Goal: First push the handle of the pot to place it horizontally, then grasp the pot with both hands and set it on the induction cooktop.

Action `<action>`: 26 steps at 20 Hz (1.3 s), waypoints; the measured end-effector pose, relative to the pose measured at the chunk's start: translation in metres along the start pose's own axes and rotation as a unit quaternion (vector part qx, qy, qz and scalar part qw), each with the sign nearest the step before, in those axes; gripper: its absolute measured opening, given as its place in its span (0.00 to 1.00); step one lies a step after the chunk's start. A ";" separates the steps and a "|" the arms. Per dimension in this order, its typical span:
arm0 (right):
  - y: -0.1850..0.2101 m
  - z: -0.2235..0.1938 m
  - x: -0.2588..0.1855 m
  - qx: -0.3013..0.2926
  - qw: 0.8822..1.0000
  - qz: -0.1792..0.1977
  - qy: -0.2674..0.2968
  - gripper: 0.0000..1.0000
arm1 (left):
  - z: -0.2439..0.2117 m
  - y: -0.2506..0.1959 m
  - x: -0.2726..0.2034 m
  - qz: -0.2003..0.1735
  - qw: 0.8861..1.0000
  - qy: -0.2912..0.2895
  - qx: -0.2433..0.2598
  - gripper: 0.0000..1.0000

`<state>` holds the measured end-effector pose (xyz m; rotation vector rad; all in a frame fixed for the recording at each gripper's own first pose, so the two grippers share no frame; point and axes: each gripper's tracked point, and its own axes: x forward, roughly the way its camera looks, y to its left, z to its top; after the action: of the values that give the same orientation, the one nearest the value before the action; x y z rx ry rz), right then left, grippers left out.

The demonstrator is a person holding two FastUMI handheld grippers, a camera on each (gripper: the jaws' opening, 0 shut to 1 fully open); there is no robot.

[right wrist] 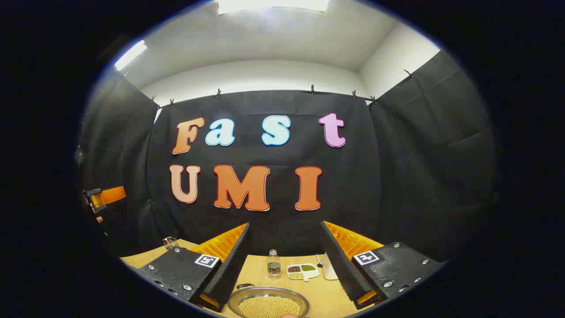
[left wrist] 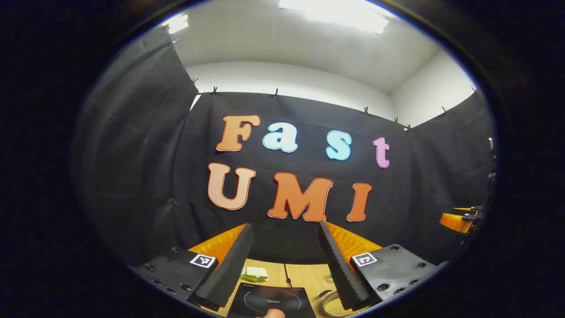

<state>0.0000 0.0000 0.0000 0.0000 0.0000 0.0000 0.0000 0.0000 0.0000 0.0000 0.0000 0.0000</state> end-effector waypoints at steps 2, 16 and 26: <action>0.001 -0.003 -0.002 0.002 1.000 0.002 0.006 1.00 | -0.005 -0.003 0.001 -0.005 1.000 0.010 -0.004 0.94; -0.003 0.001 -0.005 0.000 1.000 0.005 -0.001 0.95 | 0.009 -0.011 -0.005 -0.004 1.000 -0.006 0.007 0.96; 0.006 0.001 -0.009 -0.005 0.999 0.041 -0.002 0.83 | 0.008 -0.012 -0.007 -0.003 1.000 -0.007 0.009 0.98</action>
<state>-0.0089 0.0058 0.0008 -0.0095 -0.0033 0.0830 -0.0068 -0.0125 0.0076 0.0184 -0.0139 -0.0051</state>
